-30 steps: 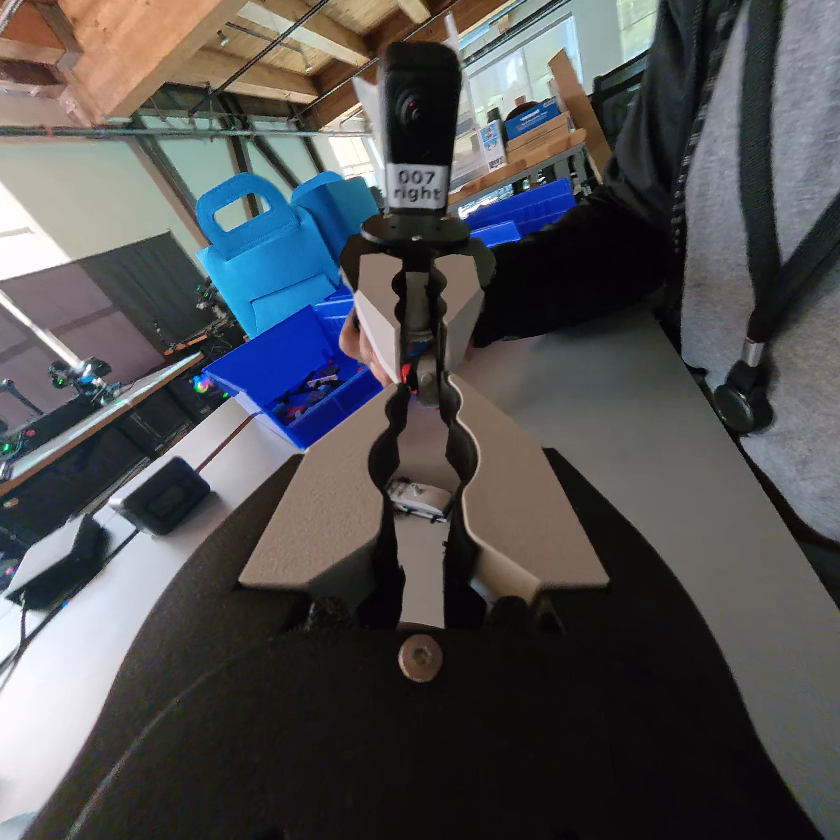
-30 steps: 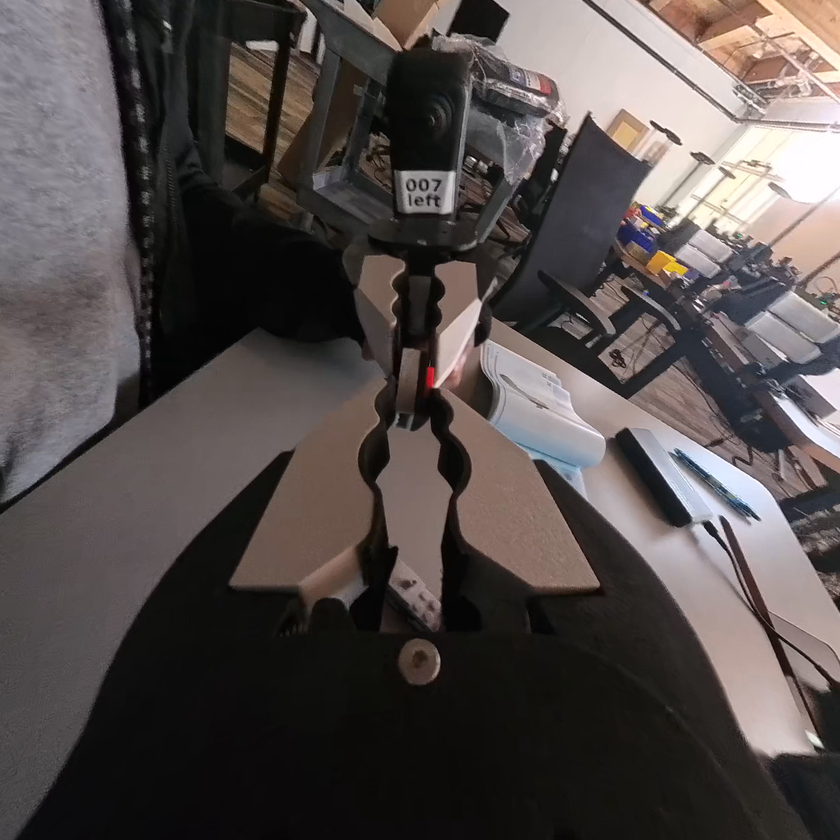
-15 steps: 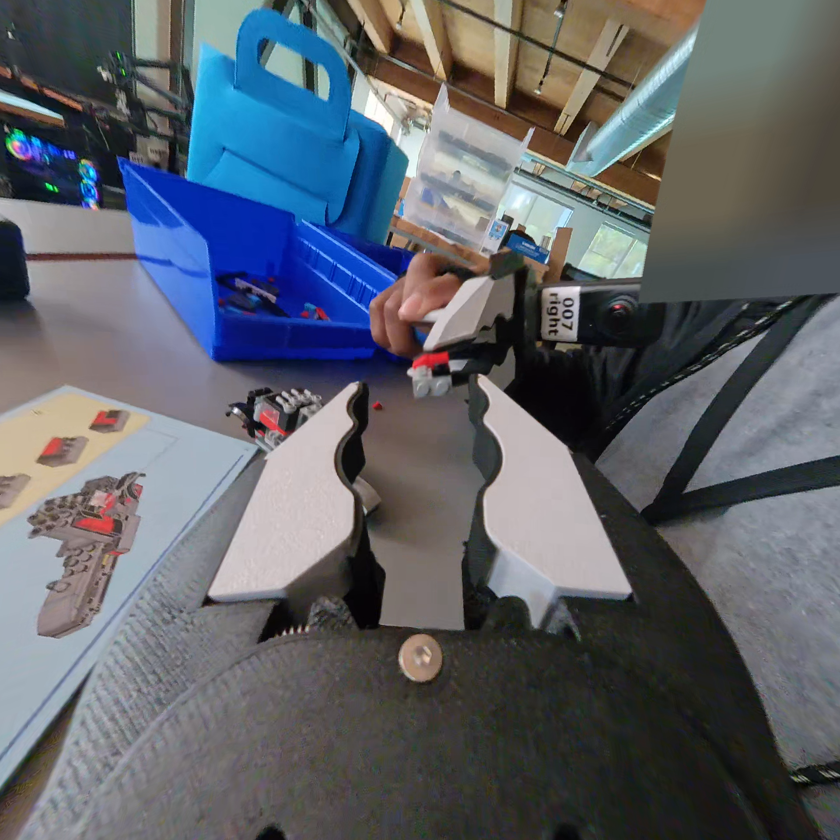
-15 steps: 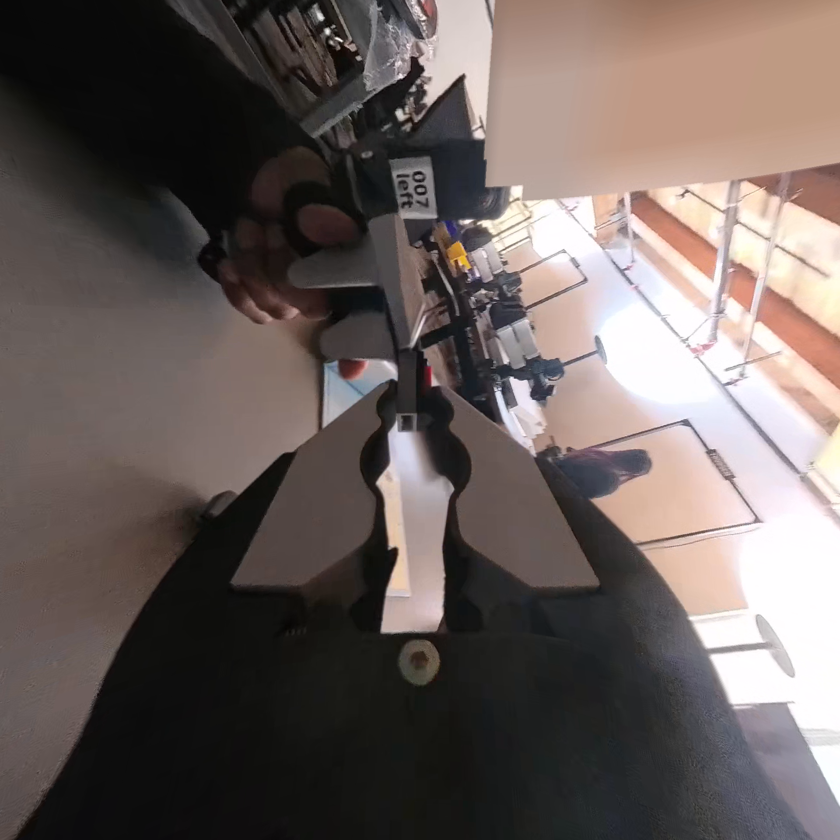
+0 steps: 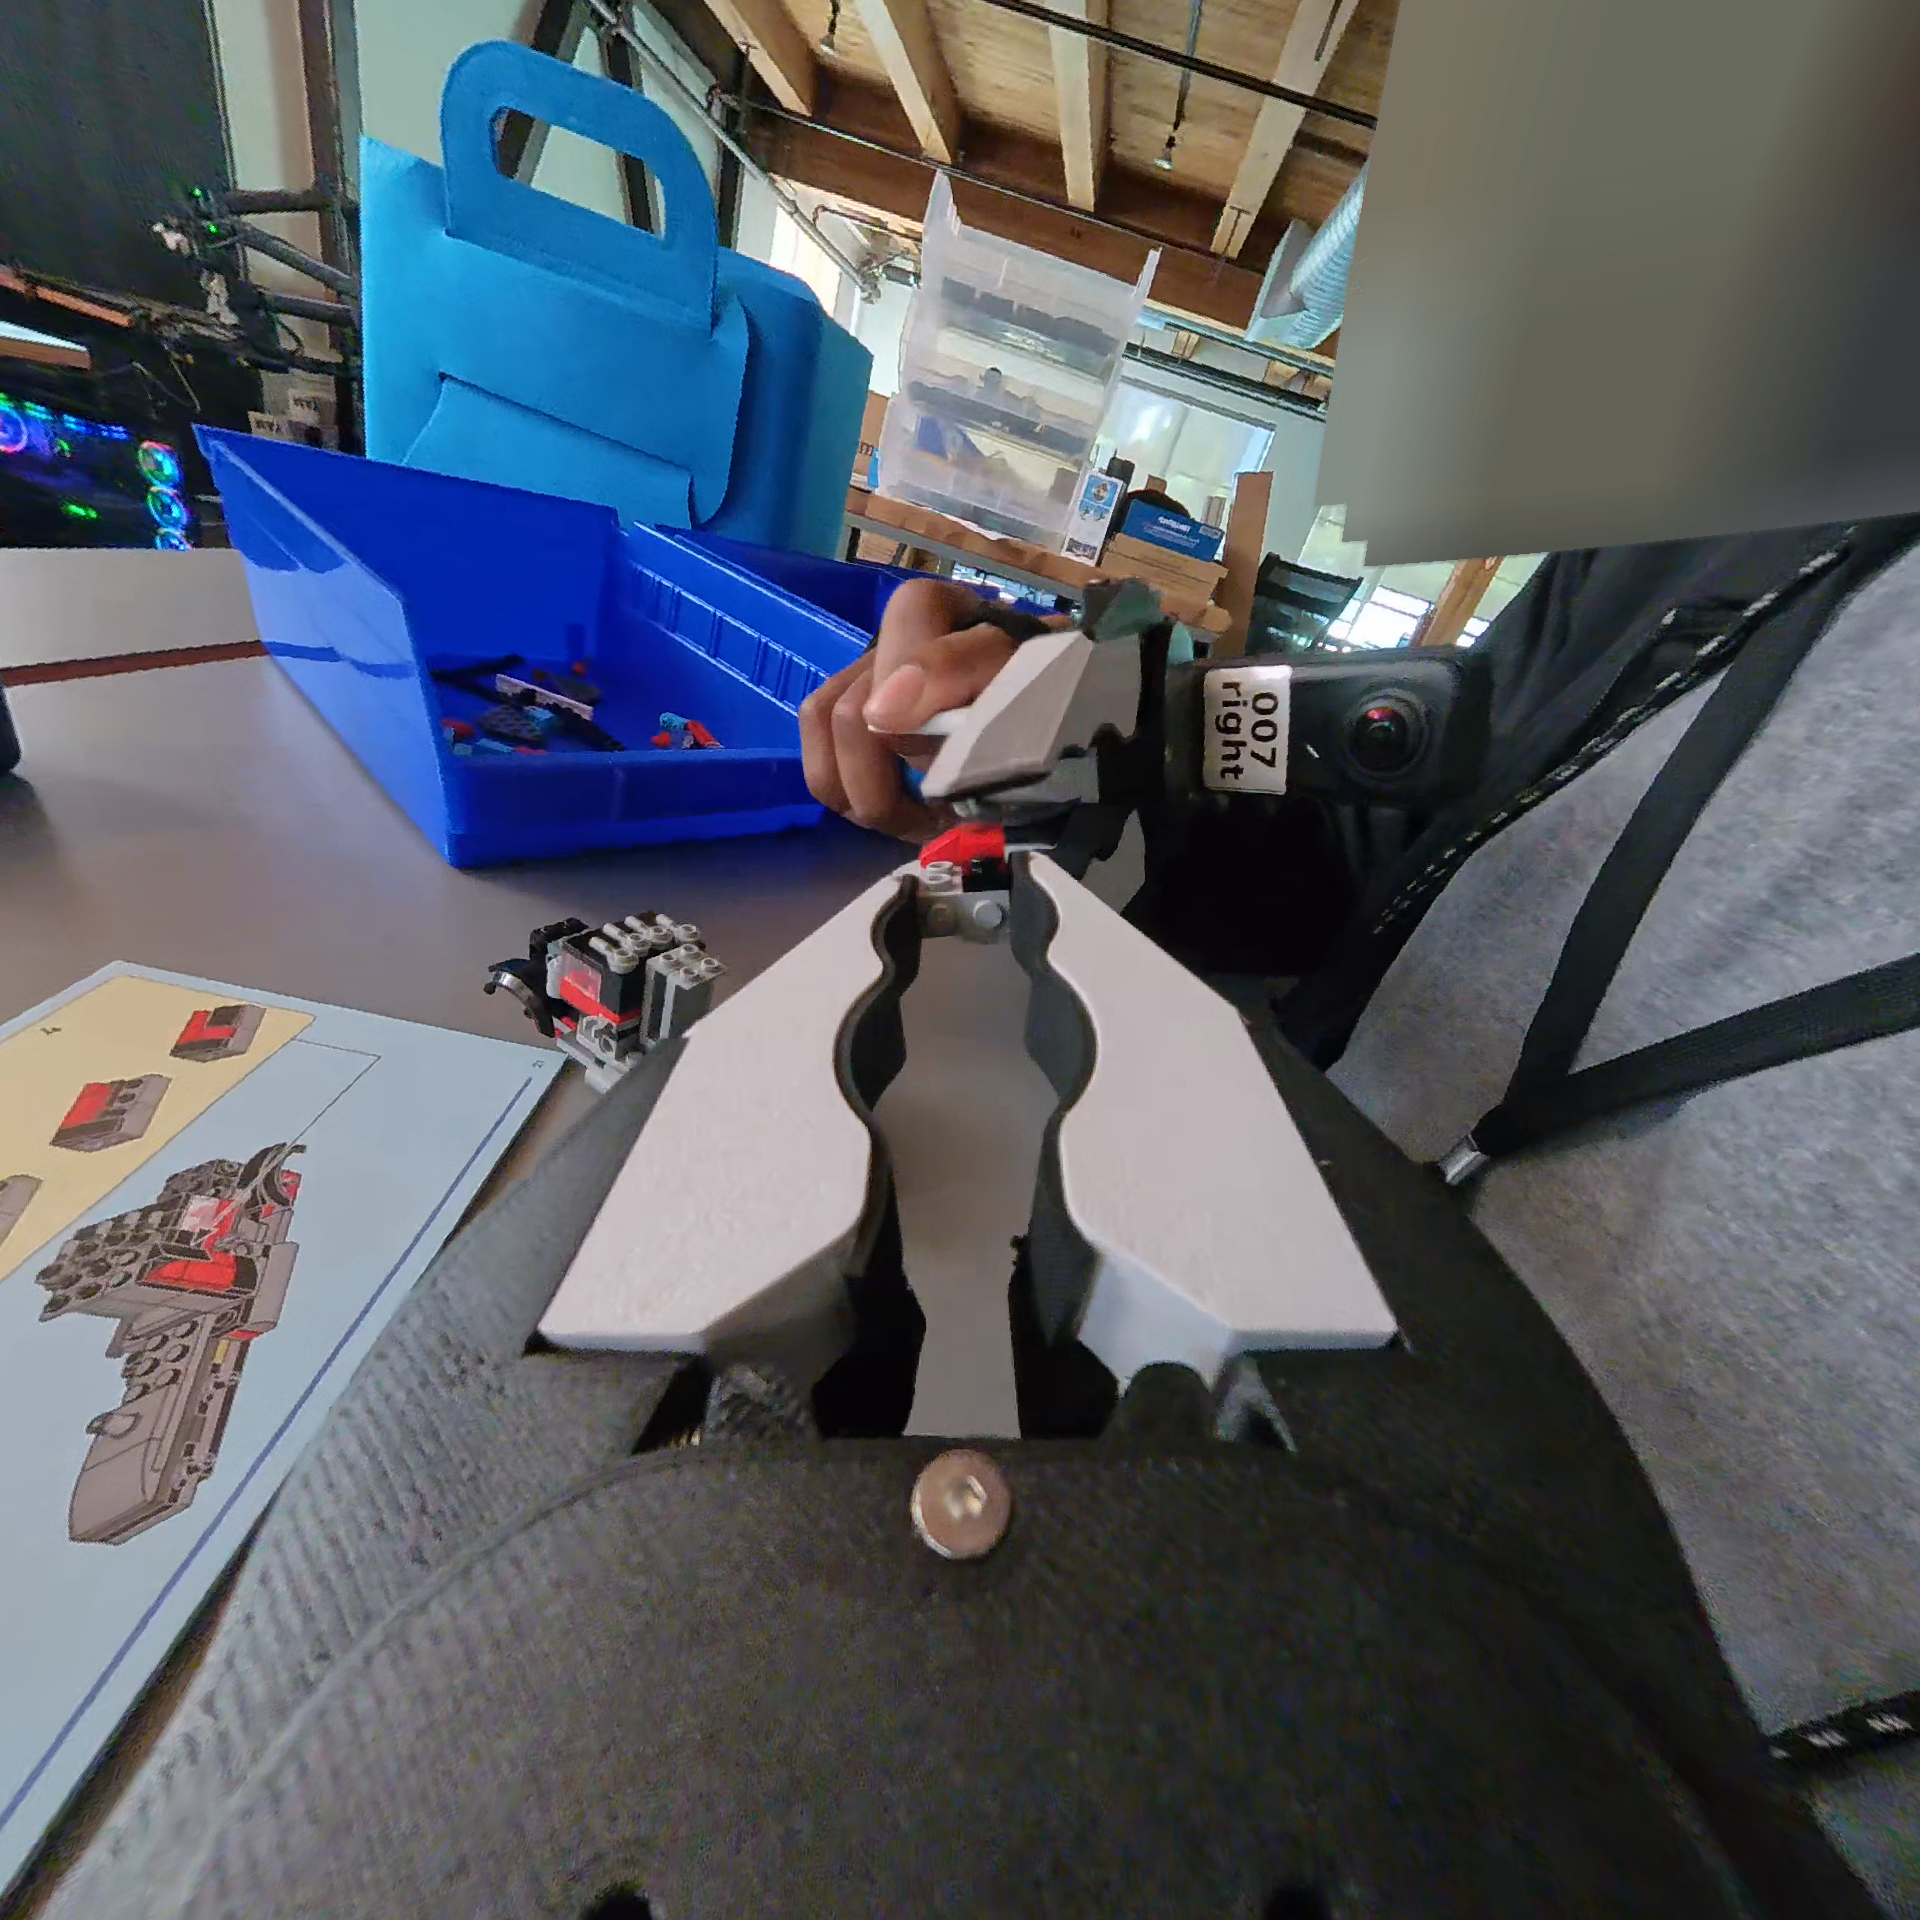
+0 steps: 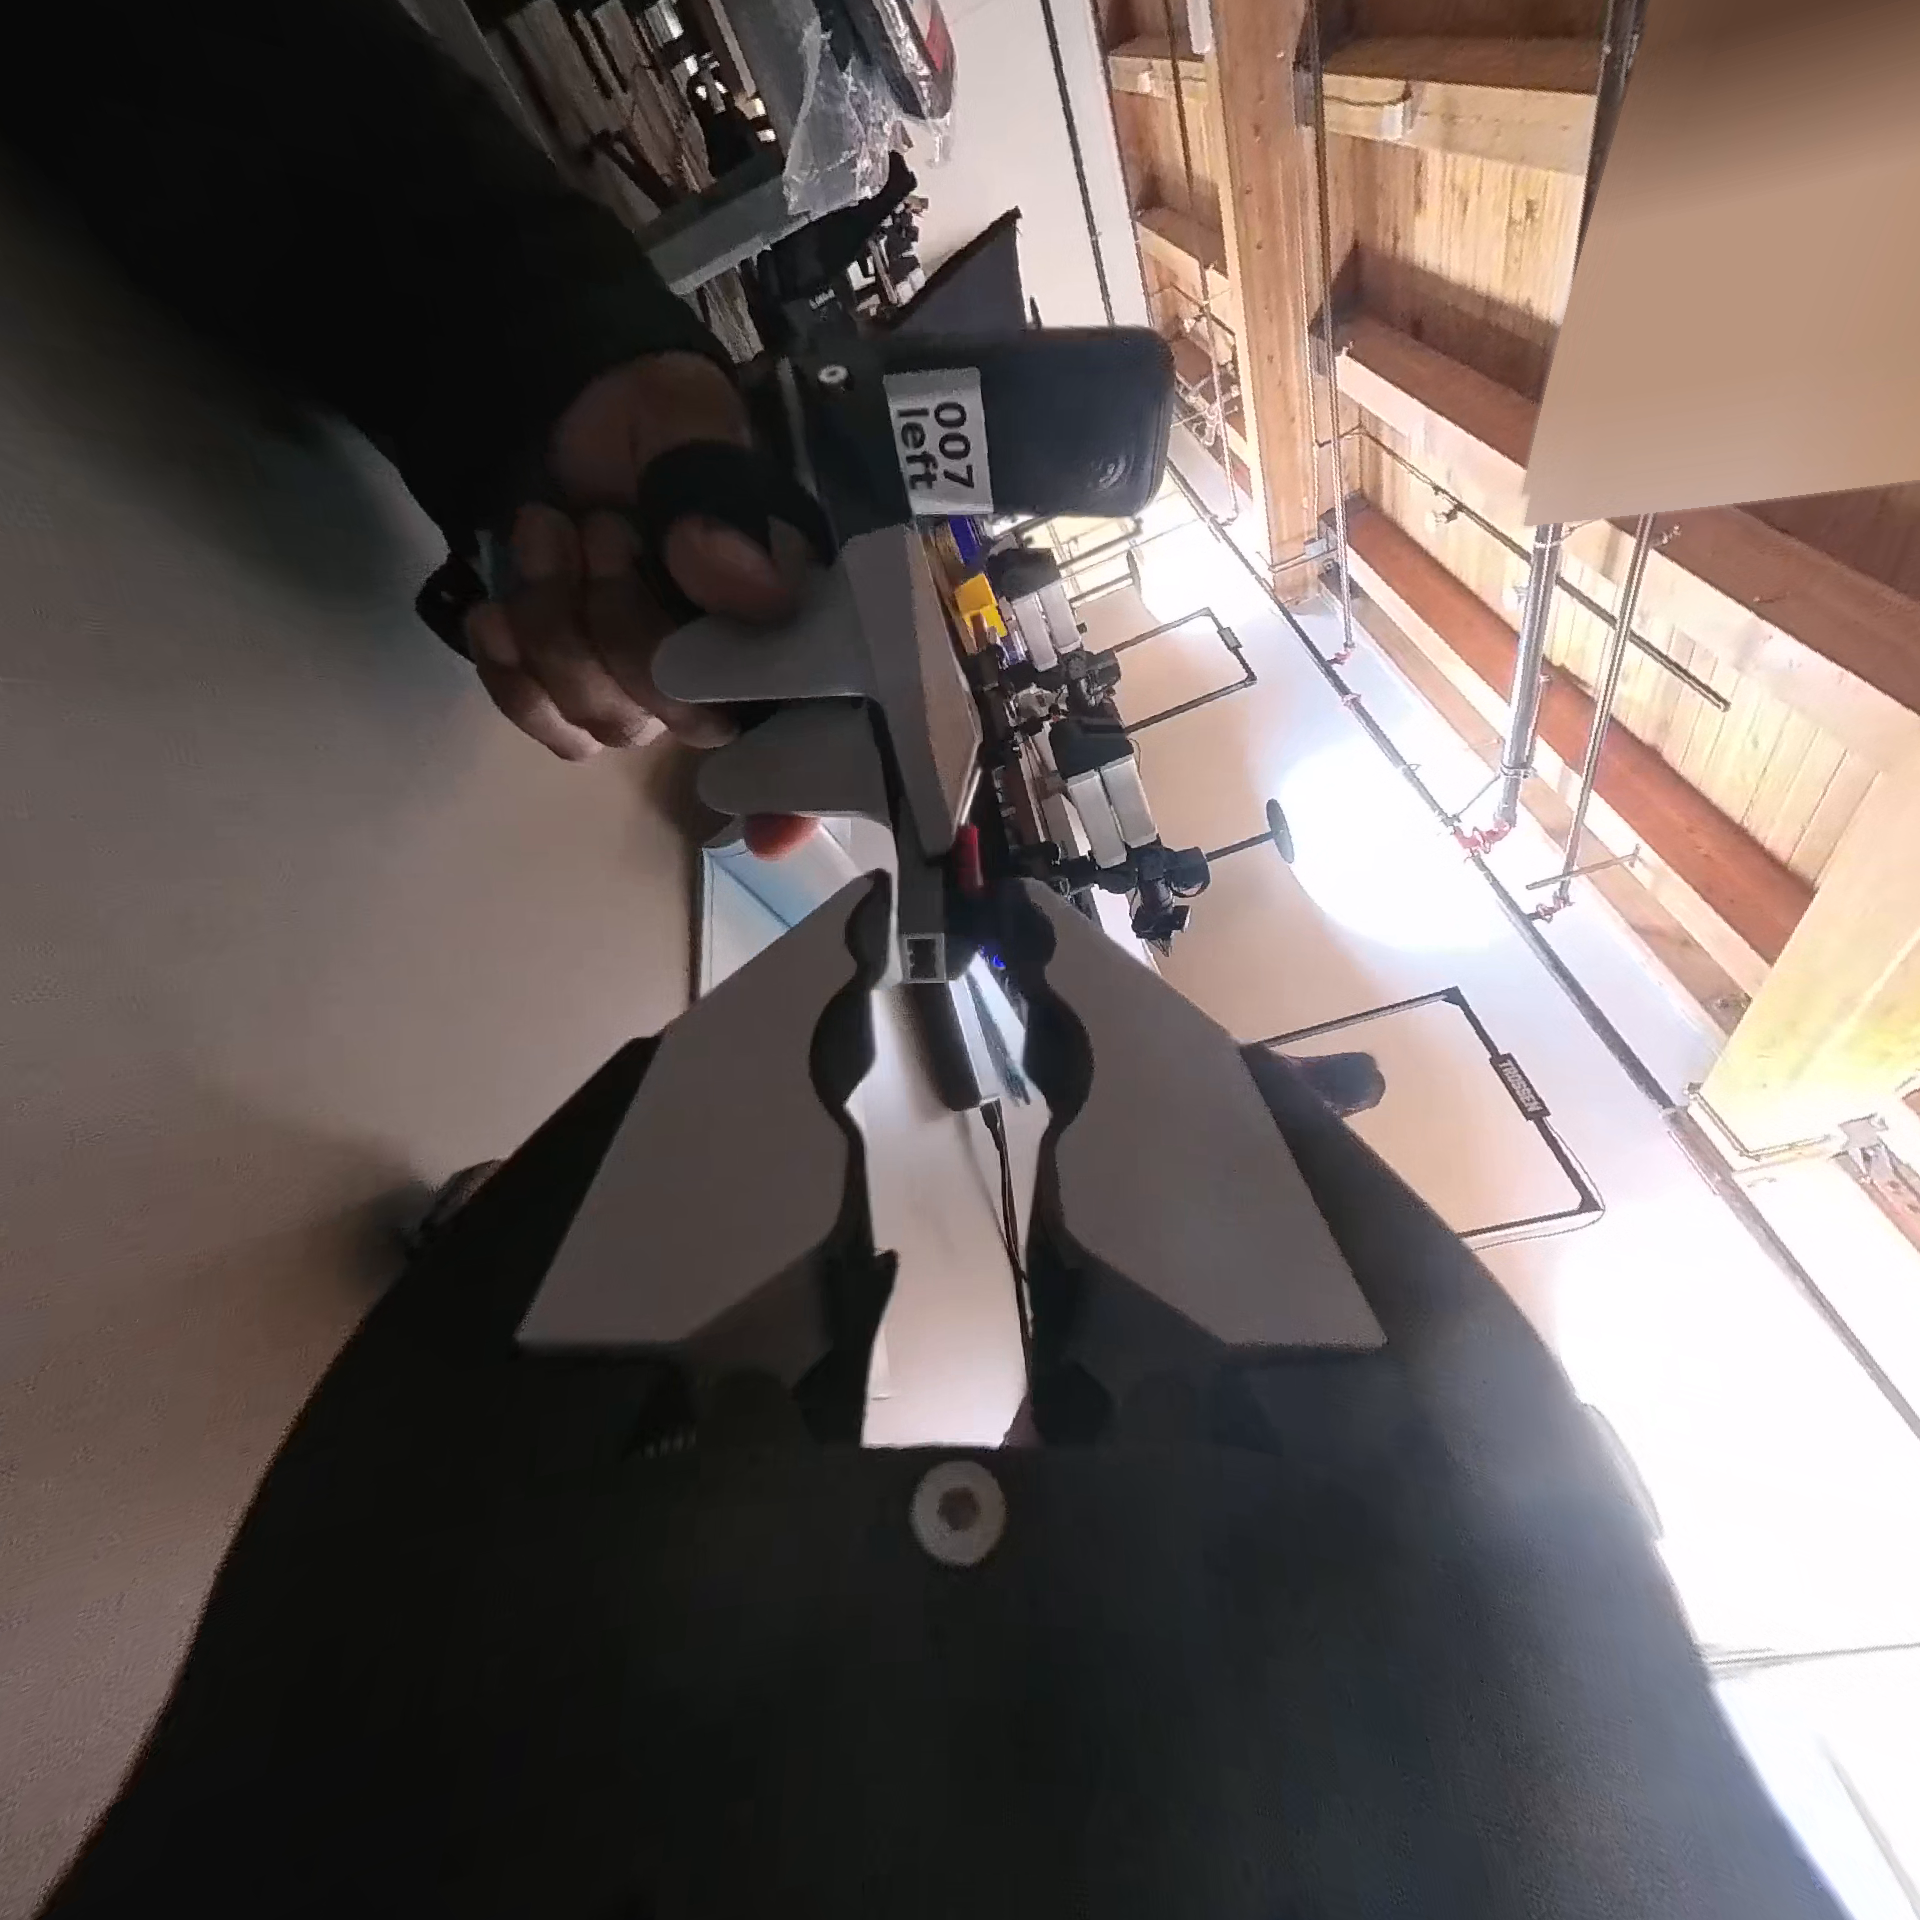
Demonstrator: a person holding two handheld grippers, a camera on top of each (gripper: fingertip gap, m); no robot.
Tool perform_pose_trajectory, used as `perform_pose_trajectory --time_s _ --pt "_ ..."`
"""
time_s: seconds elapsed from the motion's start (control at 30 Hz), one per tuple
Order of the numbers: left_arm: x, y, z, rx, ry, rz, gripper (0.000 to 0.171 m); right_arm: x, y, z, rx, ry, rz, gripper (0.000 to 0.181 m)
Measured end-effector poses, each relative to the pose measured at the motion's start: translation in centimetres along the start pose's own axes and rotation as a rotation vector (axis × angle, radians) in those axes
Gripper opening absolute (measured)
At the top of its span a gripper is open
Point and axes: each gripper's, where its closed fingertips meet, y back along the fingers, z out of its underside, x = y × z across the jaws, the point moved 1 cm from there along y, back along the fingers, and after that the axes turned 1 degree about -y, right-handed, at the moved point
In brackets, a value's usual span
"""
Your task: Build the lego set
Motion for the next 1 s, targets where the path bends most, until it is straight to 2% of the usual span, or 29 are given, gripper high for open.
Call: perform_pose_trajectory --time_s 0.1,0.17,0.27,0.8,1.0 --pt "0.3 -0.2 0.3 -0.020 -0.024 0.007 0.017 -0.1 0.1 -0.4 0.016 -0.023 -0.012 0.031" --pt "0.5 -0.4 0.4 -0.025 -0.022 0.018 0.017 -0.5 0.2 -0.8 0.030 -0.027 -0.036 0.029" --pt "0.8 -0.5 0.6 -0.037 -0.030 0.034 0.017 -0.8 0.1 -1.1 0.034 -0.021 -0.049 0.016" --pt "0.7 -0.3 1.2 -0.063 -0.011 0.031 0.018 -1.4 0.0 -1.1 0.033 -0.014 -0.078 0.015" --pt "0.9 0.1 0.8 0.016 0.022 0.001 0.018 -1.0 -0.2 -1.5 0.050 -0.164 -0.068 0.019"
